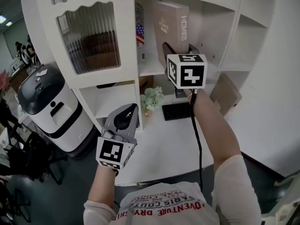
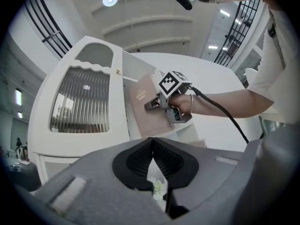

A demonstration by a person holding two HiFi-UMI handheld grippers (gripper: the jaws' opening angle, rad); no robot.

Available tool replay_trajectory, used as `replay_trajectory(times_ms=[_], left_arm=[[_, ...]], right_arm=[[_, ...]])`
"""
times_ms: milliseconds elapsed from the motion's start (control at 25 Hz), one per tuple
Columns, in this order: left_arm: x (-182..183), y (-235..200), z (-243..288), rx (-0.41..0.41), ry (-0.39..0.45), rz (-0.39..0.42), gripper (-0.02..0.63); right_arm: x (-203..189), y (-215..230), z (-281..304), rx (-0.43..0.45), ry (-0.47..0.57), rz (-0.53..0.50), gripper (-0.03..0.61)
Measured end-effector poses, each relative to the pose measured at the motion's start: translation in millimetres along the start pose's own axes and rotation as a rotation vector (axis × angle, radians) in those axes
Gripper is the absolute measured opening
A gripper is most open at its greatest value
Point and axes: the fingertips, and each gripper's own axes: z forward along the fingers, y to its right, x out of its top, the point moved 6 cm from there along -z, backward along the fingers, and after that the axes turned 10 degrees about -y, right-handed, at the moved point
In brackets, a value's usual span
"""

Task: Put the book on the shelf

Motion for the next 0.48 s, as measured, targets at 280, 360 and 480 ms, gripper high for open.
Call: replay_trajectory(times_ms=[280,360,480], left_arm=[[-2,-3,18,0.042,-0.022,0.01,0.006],[-5,-6,23,0.057,-0.028,0.002,0.005],[-9,-10,32,0.072,-0.039,-0.003,0.005]], right_arm=[[-2,-1,40,0.029,0.016,-0.008,0.179],[-1,-4,51,0.04,0.015,-0.018,0.179],[0,-5,66,0.061,0.015,-0.004,0.179]])
